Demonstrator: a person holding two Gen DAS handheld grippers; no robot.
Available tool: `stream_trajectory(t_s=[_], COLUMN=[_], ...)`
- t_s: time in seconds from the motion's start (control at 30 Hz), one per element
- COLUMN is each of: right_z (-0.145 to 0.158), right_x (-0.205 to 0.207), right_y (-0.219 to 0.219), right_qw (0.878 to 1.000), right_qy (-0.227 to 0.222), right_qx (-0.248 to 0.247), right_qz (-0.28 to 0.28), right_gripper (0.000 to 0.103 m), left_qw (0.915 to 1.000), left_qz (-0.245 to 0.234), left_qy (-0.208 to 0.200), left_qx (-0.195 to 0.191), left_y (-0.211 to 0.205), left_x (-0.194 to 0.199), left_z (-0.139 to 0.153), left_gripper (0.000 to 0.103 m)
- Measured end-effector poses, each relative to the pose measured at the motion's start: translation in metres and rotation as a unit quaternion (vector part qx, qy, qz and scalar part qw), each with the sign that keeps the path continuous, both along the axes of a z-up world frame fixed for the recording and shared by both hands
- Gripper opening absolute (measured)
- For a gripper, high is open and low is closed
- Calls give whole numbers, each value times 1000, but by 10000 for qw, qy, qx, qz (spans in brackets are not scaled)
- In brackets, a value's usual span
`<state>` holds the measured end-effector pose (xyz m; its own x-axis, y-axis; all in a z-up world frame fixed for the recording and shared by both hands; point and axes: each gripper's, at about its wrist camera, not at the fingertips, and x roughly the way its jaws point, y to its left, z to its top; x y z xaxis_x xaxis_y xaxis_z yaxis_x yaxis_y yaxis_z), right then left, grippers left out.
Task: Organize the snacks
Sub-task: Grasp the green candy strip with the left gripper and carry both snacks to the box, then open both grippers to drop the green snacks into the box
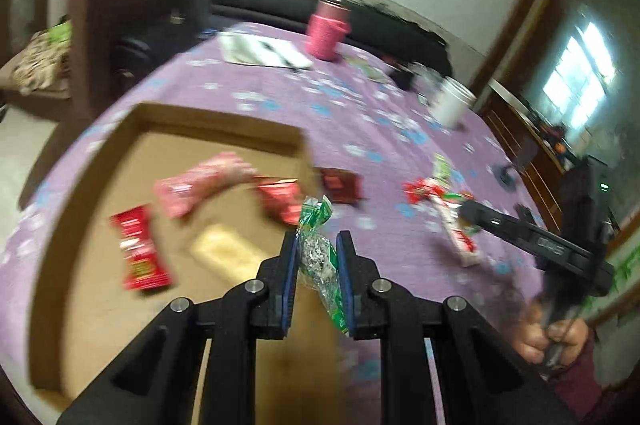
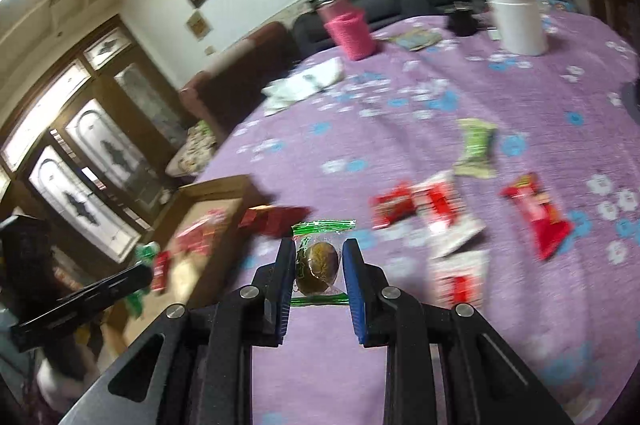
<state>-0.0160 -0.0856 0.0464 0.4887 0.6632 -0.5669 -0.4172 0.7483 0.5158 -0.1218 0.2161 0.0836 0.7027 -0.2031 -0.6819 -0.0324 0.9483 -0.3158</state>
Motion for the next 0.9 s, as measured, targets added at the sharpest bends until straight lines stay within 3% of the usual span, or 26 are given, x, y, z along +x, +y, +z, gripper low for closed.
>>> stream_trajectory(t_s=[0.27,0.53,0.6,0.7,0.77,0.8,0.9], right_z=[23,6,-1,-9,-10,-9,0], right_x=[-32,-56,-60,-65,-68,-69,-67], right_y=[89,166,179,195,201,201,188], right_qw=[9946,9835,9811,9779,9767,9765,9801], right_qy=[-112,-48,-26,-86,-196,-218,-284], right_qx=[-96,-549,-662,-860,-971,-978,-826], right_qz=[1032,1724,1817,1902,1906,1910,1784], right_gripper=[27,27,27,28,28,29,38], left_qw=[9984,9974,9974,9973,9970,9968,9956], left_qz=[546,651,656,681,715,739,833], left_qy=[130,283,277,178,50,12,-105], left_qx=[-1,-85,-128,-204,-293,-317,-415], left_y=[53,69,70,72,75,75,78], left_x=[-28,-32,-35,-39,-42,-43,-46], left_z=[-17,-33,-33,-29,-23,-21,-12], left_gripper=[18,20,26,47,67,71,84])
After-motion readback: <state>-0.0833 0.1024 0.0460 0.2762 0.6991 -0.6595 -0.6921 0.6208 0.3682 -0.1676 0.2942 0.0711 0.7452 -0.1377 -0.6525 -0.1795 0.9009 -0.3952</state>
